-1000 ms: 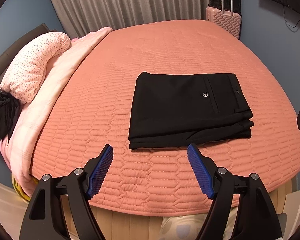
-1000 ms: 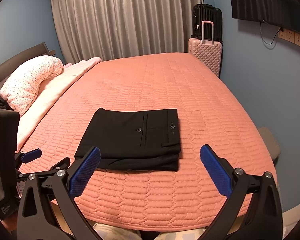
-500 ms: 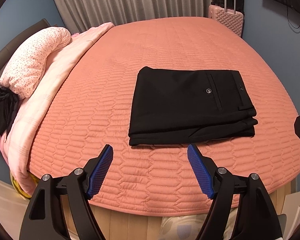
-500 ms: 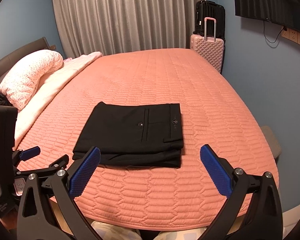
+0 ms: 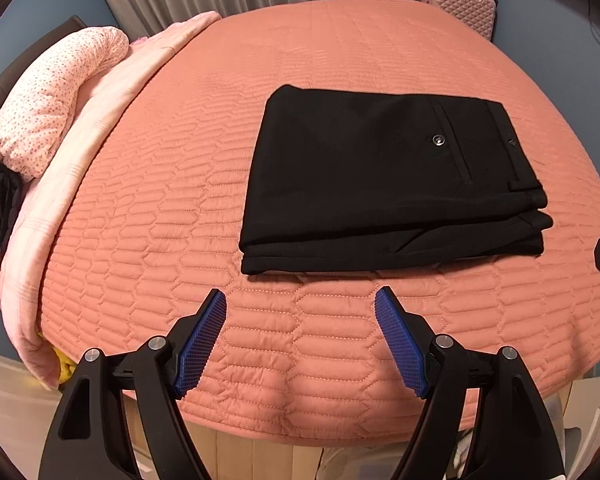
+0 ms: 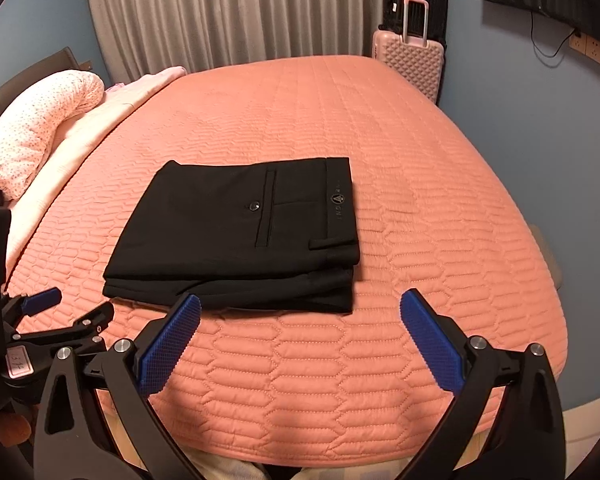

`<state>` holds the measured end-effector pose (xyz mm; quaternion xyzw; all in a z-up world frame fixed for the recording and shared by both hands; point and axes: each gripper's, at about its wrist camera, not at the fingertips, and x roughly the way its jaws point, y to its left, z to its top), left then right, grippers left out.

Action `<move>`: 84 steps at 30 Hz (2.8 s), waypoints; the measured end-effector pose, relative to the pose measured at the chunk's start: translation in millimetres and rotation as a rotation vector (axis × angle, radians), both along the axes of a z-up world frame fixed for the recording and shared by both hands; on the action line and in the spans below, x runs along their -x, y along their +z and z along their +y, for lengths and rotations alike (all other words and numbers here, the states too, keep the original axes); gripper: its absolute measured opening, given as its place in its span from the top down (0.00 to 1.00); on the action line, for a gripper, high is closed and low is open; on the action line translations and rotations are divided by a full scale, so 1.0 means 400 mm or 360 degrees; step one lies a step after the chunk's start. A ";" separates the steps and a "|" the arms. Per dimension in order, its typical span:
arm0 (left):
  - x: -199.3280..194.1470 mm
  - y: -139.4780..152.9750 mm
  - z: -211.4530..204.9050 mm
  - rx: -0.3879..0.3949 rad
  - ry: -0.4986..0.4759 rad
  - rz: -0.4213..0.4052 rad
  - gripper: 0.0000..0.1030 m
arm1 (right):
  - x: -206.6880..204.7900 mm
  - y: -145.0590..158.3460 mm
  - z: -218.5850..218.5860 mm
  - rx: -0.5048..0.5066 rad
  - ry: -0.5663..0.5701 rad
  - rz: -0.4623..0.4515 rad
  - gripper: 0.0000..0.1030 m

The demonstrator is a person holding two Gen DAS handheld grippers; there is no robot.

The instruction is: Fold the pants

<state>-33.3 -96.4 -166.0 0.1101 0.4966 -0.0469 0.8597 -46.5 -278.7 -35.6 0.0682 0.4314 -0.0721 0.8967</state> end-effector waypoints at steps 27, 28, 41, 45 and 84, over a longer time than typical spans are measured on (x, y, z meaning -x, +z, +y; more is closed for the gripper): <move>-0.029 -0.038 0.002 -0.0021 0.0016 0.0040 0.28 | -0.024 -0.032 0.004 -0.0021 0.0000 0.0047 0.04; -0.030 -0.038 0.000 -0.0021 0.0015 0.0042 0.28 | -0.025 -0.033 0.003 -0.0021 -0.0001 0.0049 0.04; -0.032 -0.046 -0.001 -0.0020 0.0012 0.0052 0.28 | -0.027 -0.044 0.004 -0.0025 -0.0004 0.0064 0.04; -0.033 -0.050 0.000 -0.0017 0.0012 0.0058 0.28 | -0.026 -0.049 0.000 -0.0030 -0.0009 0.0071 0.04; -0.003 0.037 0.016 0.0138 -0.0005 -0.0106 0.22 | -0.015 -0.014 0.010 -0.0036 0.0018 0.0007 0.04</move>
